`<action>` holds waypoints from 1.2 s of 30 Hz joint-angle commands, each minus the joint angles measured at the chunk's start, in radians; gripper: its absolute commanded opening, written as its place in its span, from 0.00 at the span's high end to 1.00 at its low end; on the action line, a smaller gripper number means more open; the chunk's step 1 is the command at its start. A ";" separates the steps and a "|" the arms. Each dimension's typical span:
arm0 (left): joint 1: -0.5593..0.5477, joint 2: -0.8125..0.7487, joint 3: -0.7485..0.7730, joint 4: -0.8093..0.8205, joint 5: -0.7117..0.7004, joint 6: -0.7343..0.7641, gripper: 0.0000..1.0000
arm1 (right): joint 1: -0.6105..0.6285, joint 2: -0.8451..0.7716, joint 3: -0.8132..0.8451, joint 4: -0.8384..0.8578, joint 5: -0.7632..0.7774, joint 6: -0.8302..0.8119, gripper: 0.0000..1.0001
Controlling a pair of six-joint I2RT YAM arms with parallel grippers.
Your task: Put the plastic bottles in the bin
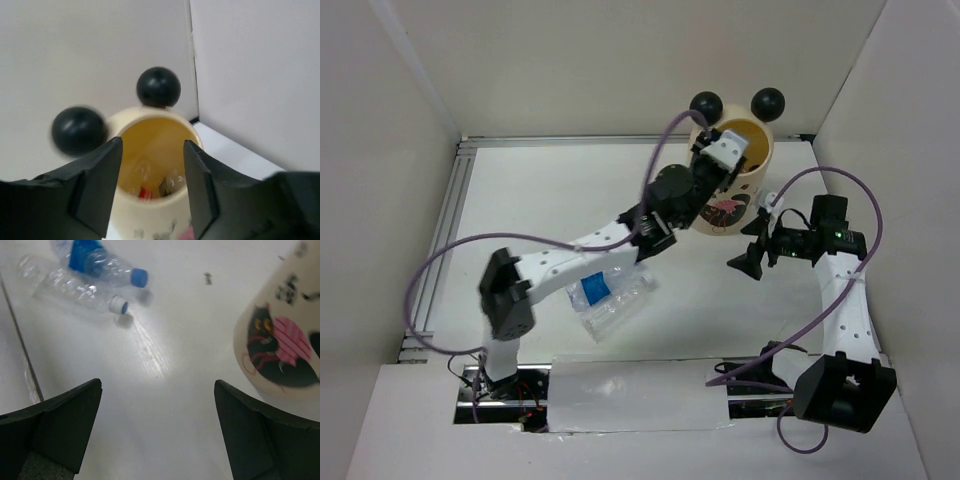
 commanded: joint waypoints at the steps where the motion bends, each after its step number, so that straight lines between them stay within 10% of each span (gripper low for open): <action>1: 0.010 -0.369 -0.211 -0.048 -0.094 -0.114 0.54 | 0.089 0.006 -0.033 -0.212 -0.134 -0.363 0.00; 4: 0.059 -0.566 -0.466 -0.335 -0.094 -0.340 0.62 | 0.288 0.015 -0.093 -0.110 -0.090 -0.415 0.23; 7: 0.125 -0.865 -0.769 -0.611 -0.113 -0.531 0.23 | 0.516 0.015 -0.171 0.252 0.037 -0.227 0.49; 9: 0.148 -0.977 -0.815 -0.665 -0.124 -0.604 0.13 | 0.587 0.056 -0.171 0.351 0.062 -0.207 0.44; 11: 0.158 -1.077 -0.920 -0.813 -0.124 -0.673 0.11 | 0.649 0.122 -0.121 0.369 0.090 -0.220 0.18; 16: 0.182 -1.307 -1.074 -1.004 -0.155 -0.863 0.09 | 0.863 0.325 -0.007 0.385 0.144 -0.294 0.10; 36: 0.182 -1.510 -1.043 -1.499 -0.365 -1.213 0.05 | 1.340 0.779 0.134 0.646 0.571 -0.196 0.17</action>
